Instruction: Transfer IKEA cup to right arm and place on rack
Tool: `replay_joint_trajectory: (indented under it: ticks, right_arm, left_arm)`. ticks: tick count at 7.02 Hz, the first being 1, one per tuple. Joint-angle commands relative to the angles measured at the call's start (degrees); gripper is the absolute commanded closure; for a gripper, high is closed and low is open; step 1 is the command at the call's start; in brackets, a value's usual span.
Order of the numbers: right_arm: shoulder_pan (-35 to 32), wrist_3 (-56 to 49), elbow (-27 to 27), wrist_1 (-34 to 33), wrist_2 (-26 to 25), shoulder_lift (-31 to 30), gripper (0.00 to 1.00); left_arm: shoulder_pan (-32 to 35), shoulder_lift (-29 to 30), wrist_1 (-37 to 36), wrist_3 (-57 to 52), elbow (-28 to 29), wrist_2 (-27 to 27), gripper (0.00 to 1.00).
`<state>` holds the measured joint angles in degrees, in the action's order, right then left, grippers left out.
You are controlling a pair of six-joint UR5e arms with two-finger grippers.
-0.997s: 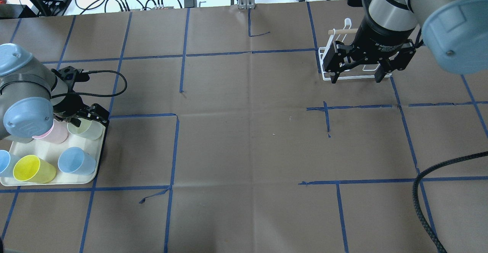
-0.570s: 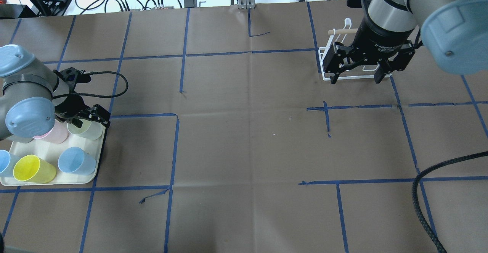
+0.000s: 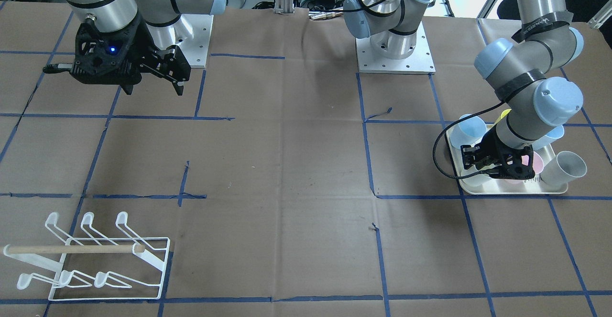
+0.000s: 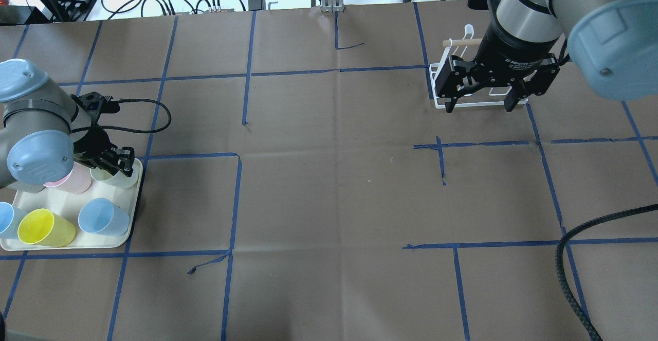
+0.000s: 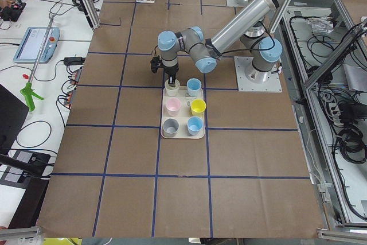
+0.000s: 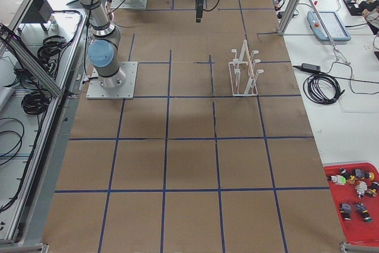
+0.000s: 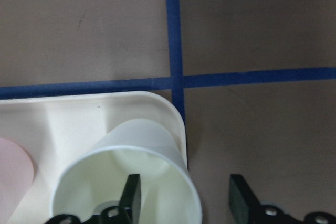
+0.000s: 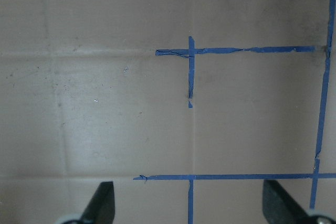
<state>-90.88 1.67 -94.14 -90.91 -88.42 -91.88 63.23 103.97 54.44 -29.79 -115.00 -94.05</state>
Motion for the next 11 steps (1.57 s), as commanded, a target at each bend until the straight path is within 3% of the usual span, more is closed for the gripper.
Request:
replay_joint_trajectory:
  ticks: [1, 4, 6, 8, 9, 11]
  right_arm:
    - [0.0, 0.0, 0.0, -0.1, 0.0, 0.0, 0.0]
    - [0.0, -0.1, 0.1, -0.2, 0.0, 0.0, 0.0]
    - [0.0, 0.1, 0.2, -1.9, 0.4, 0.0, 0.0]
    - [0.0, 0.8, -1.7, -11.0, 8.0, 1.3, 0.0]
    - [0.0, 0.8, -3.5, -17.7, 11.0, 1.9, 0.0]
    - [0.0, 3.4, -9.6, -33.4, 16.4, 2.3, 0.0]
  left_arm:
    - [0.0, 0.0, 0.1, 0.2, -0.1, -0.6, 1.0]
    - [0.9, -2.9, 3.6, 0.3, 5.5, -0.3, 1.0]
    - [2.2, -5.8, 19.8, 0.5, 17.6, 0.0, 1.0]
    - [2.8, -5.2, 35.0, 0.6, 30.7, 2.8, 1.0]
    - [3.4, -5.1, 37.4, 0.6, 33.9, 3.8, 1.0]
    - [5.0, -4.4, 35.3, 0.0, 33.8, 6.0, 1.0]
